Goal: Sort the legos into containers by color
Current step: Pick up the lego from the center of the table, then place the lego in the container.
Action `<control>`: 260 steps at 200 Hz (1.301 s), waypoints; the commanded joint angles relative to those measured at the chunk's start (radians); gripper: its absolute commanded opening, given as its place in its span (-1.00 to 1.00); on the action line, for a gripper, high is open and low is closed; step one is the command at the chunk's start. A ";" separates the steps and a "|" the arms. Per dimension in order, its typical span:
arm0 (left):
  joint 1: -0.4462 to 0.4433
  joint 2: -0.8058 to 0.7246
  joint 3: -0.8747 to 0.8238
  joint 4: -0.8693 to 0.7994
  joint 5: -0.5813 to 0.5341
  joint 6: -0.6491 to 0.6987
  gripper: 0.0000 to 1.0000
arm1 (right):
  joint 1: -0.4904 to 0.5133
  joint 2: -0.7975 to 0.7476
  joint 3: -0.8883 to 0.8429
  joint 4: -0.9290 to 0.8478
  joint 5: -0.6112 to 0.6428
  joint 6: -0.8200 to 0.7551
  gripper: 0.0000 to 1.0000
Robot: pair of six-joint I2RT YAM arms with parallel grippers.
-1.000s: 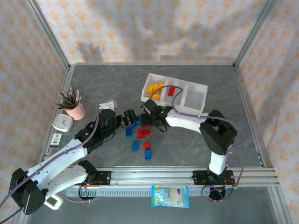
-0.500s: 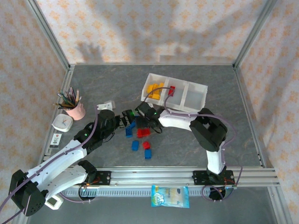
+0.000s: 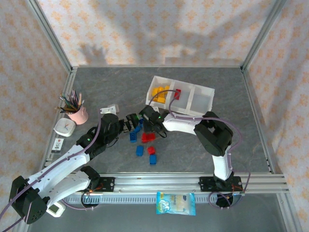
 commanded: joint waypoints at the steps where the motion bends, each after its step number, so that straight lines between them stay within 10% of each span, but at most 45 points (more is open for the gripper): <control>1: 0.011 0.001 0.024 -0.010 0.017 -0.008 0.98 | -0.021 -0.062 -0.016 -0.025 0.041 0.018 -0.04; 102: -0.019 0.125 0.086 0.097 0.108 0.015 0.98 | -0.246 -0.243 0.007 -0.103 0.081 -0.021 -0.10; 260: -0.047 0.369 0.223 0.209 0.134 0.064 0.98 | -0.474 0.062 0.347 -0.105 0.154 -0.136 0.19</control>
